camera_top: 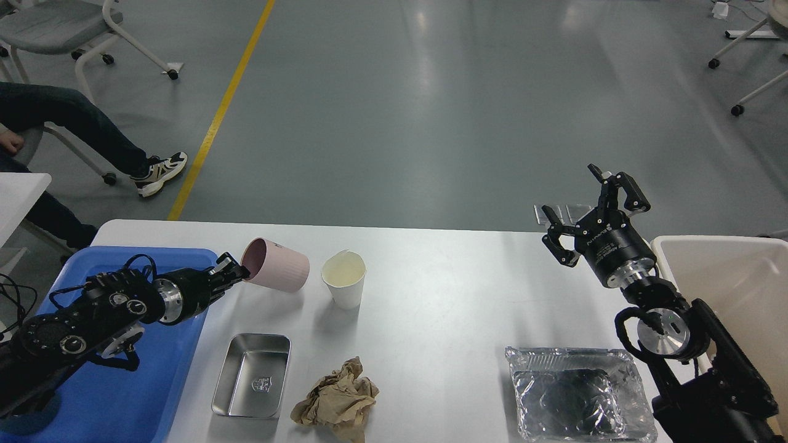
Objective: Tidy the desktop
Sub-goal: 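Lift the pink mug with the left gripper and carry it over the blue tray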
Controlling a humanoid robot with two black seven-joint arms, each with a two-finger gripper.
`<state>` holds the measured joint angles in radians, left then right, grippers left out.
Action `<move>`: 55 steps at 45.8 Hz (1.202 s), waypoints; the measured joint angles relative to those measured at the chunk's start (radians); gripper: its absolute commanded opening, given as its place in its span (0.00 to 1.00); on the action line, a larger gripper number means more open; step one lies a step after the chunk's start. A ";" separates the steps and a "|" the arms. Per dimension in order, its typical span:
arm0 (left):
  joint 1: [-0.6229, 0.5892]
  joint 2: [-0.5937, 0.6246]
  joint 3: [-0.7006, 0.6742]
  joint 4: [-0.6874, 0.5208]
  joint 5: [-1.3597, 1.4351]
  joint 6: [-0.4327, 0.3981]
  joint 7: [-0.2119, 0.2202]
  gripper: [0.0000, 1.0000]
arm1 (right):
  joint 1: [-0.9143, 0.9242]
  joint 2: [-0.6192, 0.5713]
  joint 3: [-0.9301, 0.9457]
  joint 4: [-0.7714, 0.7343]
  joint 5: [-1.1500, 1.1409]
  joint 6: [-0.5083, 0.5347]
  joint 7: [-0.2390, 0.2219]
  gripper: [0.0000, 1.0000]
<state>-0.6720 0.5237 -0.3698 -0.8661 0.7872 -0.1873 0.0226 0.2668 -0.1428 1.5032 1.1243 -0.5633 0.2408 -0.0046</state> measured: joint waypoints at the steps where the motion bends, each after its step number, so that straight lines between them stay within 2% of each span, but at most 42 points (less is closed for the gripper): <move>1: -0.001 0.004 0.000 -0.004 0.000 0.000 0.000 0.00 | 0.000 0.000 0.000 0.000 0.000 0.000 0.000 1.00; 9: -0.038 0.084 0.018 -0.085 -0.003 -0.001 0.004 0.00 | 0.005 0.000 -0.001 0.000 0.000 0.000 0.000 1.00; 17: -0.125 0.221 0.158 -0.197 -0.002 0.000 0.004 0.00 | 0.010 0.000 -0.002 0.000 0.000 0.000 0.000 1.00; 25: -0.206 0.431 0.275 -0.349 0.008 0.004 0.001 0.00 | 0.011 0.000 -0.002 0.000 0.000 0.000 0.000 1.00; 33: -0.239 0.661 0.305 -0.482 0.039 -0.007 0.000 0.00 | 0.012 0.000 -0.002 0.000 -0.001 0.000 0.000 1.00; 42: -0.241 0.799 0.303 -0.527 0.058 -0.024 -0.005 0.00 | 0.013 0.004 -0.003 0.000 -0.001 0.000 0.000 1.00; 55: -0.170 0.875 0.309 -0.547 0.056 -0.021 -0.024 0.00 | 0.011 0.005 -0.003 0.000 0.000 0.000 0.000 1.00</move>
<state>-0.8419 1.3991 -0.0604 -1.4127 0.8430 -0.2078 -0.0015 0.2780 -0.1380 1.5002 1.1244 -0.5634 0.2408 -0.0046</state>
